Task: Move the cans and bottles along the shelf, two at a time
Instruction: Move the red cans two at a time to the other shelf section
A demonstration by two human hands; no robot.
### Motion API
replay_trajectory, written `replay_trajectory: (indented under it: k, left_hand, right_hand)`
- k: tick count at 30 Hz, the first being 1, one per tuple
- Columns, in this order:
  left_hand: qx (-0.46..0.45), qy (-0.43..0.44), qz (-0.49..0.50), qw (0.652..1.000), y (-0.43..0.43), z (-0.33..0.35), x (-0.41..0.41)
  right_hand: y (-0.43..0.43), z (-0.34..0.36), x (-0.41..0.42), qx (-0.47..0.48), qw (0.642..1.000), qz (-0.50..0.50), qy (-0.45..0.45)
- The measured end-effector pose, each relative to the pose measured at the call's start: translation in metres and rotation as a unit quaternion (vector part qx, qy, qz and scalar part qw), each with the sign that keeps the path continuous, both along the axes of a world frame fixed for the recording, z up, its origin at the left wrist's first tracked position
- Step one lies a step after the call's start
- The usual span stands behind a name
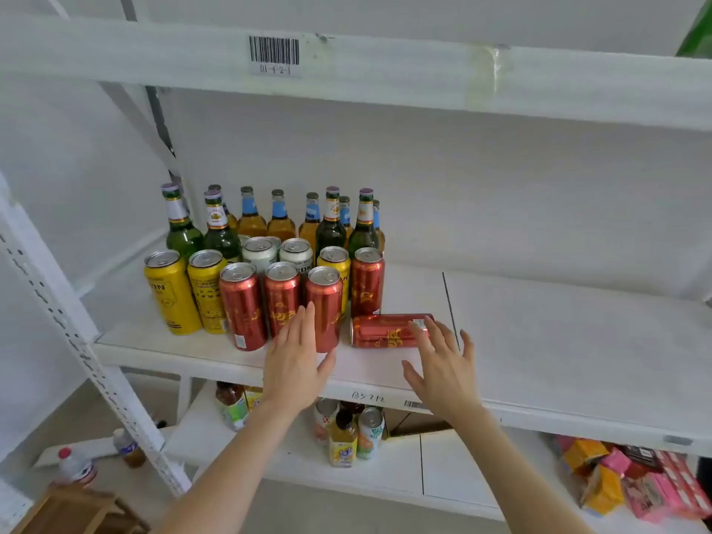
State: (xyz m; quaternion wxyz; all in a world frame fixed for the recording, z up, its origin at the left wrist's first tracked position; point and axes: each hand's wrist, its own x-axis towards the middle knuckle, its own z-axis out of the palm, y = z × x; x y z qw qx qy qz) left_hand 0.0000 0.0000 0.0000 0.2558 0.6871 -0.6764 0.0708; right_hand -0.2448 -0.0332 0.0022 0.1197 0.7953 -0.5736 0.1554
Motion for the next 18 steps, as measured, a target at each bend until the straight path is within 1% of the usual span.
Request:
replay_trajectory:
  k: [2, 7, 9, 12, 16, 18]
  left_hand:
    - [-0.008, 0.057, 0.001, 0.998, -0.014, -0.004, 0.000]
    - [-0.029, 0.171, 0.007, 0.985, -0.037, -0.012, -0.008]
    - [-0.048, 0.196, 0.013, 0.979, -0.045, -0.012, -0.013]
    - [-0.072, 0.235, 0.034, 0.969, -0.059, -0.012, -0.020]
    - [-0.087, 0.296, 0.060, 0.949, -0.074, -0.009, -0.027]
    - [-0.089, 0.318, 0.077, 0.941, -0.080, -0.009, -0.031]
  right_hand:
    - [-0.018, -0.003, 0.005, 0.014, 1.000, 0.003, -0.015]
    - [-0.059, -0.020, 0.015, 0.040, 0.998, 0.052, -0.003]
    - [-0.075, -0.024, 0.016, 0.054, 0.995, 0.081, -0.001]
    - [-0.098, -0.026, 0.018, 0.104, 0.989, 0.102, 0.020]
    - [-0.122, -0.021, 0.021, 0.146, 0.982, 0.107, 0.062]
    - [-0.128, -0.017, 0.022, 0.165, 0.978, 0.112, 0.064]
